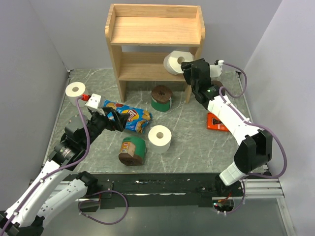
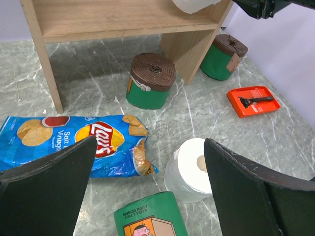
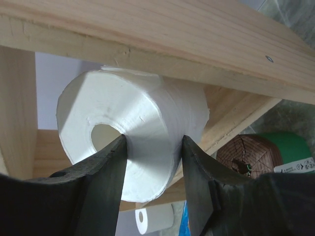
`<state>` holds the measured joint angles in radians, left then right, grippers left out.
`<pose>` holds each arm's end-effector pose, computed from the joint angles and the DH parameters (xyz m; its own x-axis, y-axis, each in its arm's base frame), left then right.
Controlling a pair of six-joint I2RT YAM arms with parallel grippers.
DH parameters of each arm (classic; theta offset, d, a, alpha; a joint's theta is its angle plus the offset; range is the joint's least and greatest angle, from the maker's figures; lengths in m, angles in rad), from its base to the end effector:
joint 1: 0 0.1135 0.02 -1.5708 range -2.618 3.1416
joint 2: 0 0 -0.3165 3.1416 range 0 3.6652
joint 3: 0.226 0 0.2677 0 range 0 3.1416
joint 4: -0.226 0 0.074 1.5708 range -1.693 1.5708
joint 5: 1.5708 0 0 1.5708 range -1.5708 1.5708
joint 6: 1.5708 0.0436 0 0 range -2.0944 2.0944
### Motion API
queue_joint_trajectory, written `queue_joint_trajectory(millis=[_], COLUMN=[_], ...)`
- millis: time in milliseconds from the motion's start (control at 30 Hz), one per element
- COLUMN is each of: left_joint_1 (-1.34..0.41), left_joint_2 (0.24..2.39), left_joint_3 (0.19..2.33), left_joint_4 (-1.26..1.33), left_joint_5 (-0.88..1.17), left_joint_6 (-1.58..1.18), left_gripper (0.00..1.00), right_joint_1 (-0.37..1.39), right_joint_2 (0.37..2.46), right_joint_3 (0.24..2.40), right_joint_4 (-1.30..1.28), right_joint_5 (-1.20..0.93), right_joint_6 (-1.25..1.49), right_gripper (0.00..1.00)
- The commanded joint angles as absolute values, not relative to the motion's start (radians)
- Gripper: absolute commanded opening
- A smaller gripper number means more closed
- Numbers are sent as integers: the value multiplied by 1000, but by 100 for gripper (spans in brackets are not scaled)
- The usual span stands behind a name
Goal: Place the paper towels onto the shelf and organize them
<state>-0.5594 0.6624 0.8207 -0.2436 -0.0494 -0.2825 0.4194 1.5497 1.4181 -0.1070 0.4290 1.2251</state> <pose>0.1162 -0.0702 0.3985 -0.2055 -0.1998 -0.9580 0.4489 0.8507 -0.2737 0.3638 0.1424 0.4283 -0.0742 0.9037 -0.4217 0.2027 0.4278 0.8809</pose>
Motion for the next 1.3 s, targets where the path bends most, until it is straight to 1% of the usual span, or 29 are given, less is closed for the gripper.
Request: queue_joint_trajectory(millis=[0,133,333,467,700,833,967,1100,1167,1267], left_joint_1=[-571,-574,-577,-583,-600,-603,-604,-604,-604,-604], left_joint_2=[646,649,652,646,643,646,644,646,646,644], left_joint_3=[839,839,841,841,839,838,838,838,836,836], left_joint_4=[-192,-195,-196,-198,-199,-199,-199,-199,-201,-199], left_joint_5=[-44,-48,-49,-54,-69,-75,-75,-80,-81,-86], left_joint_6=[-281,-279,-279,-276,-272,-270,-268,-267,-267,-270], left_gripper=[96,96,96,96,96,96,96,96,96,96], right_joint_1=[422,426,431,431,431,430,431,439,442,446], right_joint_2=[1566,1583,1598,1611,1611,1592,1575,1554,1543,1497], right_joint_3=[1531,1571,1601,1612,1623,1614,1623,1624,1614,1540], right_joint_4=[-118,-169,-216,-219,-178,-149,-137,-120,-124,-120], right_joint_5=[506,543,572,552,528,525,525,483,424,327], right_joint_6=[1230,1227,1218,1213,1157,1111,1057,925,879,824], right_gripper=[38,42,43,45,60,65,66,65,65,65])
